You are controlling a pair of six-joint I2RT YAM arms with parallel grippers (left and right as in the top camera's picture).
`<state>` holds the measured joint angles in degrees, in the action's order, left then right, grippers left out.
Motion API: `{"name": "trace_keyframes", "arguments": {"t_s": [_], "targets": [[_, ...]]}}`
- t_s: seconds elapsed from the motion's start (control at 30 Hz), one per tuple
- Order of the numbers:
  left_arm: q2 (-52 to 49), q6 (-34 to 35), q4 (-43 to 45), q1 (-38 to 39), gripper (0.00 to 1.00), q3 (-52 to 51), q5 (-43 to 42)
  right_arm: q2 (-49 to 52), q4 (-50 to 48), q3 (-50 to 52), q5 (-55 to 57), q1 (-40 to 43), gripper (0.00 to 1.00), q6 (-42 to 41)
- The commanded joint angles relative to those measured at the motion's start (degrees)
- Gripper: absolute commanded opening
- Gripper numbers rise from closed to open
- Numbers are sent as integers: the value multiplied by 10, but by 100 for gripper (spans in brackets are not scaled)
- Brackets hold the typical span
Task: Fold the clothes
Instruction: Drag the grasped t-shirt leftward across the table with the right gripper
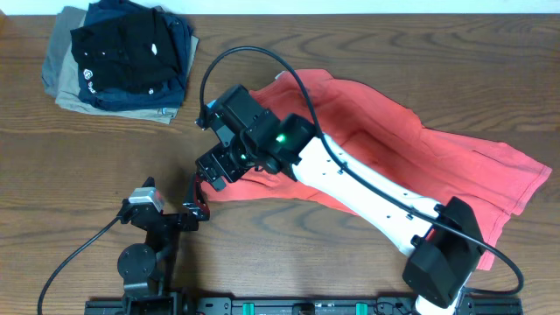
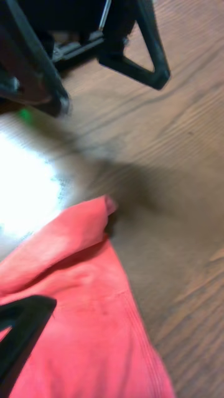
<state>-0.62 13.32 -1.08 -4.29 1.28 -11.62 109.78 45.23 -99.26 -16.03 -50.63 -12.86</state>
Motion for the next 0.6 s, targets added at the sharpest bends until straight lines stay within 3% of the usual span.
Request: {"name": "trace_keyframes", "arguments": {"t_s": [0.0,0.33,0.57], "targets": [[3,-1,-19,-2,98,-10,-7,-1,54,-52,17,23,99,18],[3,-1,-19,-2,98,-10,-7,-19,301,-110,124,166,99,-26],[3,-1,-19,-2,98,-10,-7,-19,393,-75,139,271,99,-28]]}}
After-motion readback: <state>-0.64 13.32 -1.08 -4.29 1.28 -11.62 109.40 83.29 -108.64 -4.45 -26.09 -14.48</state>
